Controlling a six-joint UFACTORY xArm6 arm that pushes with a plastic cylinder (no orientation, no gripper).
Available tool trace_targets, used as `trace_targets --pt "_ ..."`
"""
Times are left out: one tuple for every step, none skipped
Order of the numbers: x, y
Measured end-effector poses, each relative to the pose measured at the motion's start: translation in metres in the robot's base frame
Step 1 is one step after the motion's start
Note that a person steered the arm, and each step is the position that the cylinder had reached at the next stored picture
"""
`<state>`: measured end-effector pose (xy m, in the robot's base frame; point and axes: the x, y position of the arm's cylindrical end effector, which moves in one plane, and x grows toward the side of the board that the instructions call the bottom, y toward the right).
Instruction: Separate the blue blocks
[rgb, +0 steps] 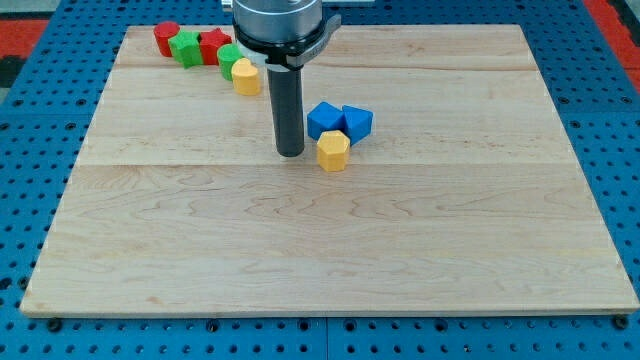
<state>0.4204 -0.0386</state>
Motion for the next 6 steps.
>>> trace_targets --pt "-0.032 0.008" --pt "-0.057 0.036" --pt "-0.056 0.053" --pt "-0.039 0.138" --pt "0.008 0.111" --pt "-0.028 0.074"
